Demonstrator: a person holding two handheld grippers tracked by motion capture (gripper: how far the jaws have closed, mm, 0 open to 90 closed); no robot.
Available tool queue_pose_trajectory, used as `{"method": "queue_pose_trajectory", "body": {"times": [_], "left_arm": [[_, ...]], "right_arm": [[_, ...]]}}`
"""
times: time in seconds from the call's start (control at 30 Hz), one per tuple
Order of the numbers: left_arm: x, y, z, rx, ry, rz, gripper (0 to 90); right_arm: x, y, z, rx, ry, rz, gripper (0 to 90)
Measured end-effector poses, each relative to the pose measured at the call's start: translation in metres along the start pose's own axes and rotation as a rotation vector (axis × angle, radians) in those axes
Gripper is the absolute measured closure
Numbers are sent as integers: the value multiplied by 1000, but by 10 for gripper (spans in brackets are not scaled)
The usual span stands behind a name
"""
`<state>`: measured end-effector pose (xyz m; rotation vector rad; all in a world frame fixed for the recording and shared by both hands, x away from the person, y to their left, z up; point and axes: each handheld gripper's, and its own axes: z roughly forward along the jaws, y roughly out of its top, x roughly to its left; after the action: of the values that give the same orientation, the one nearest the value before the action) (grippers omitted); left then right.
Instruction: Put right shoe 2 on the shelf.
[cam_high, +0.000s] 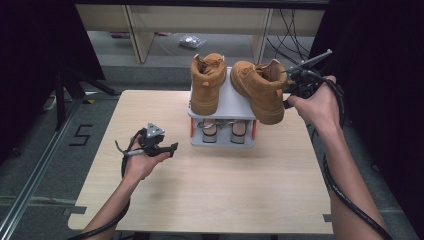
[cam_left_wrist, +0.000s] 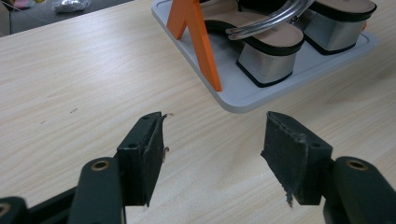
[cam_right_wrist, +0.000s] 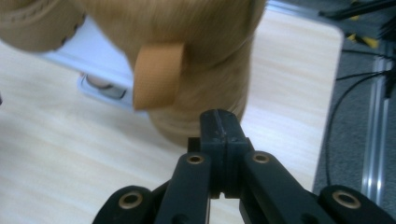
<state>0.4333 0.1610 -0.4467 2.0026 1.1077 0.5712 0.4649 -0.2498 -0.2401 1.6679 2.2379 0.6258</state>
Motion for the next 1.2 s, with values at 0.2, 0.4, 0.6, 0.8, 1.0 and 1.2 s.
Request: {"method": "queue_pose_trajectory", "body": {"times": [0.2,0.4,0.6,0.8,1.0,1.2], "left_arm": [[-2,-1,0,-22,12,-31,374],[-1,-1,1,-18,9,-26,373],[0,-1,0,-4,10,-13,374],[0,0,0,-1,-1,-1,374],[-4,0,4,-22,-3,-29,374],[-4,1,4,-25,5,-25,374]], "right_arm": [[5,-8,11,24,0,-22,900],[8,-11,21,21,13,-35,900],[10,-11,28,21,7,-46,900],[9,-10,29,1,0,-94,900],[9,-9,28,2,-7,-114,900],[13,-6,30,5,18,-106,900]]}}
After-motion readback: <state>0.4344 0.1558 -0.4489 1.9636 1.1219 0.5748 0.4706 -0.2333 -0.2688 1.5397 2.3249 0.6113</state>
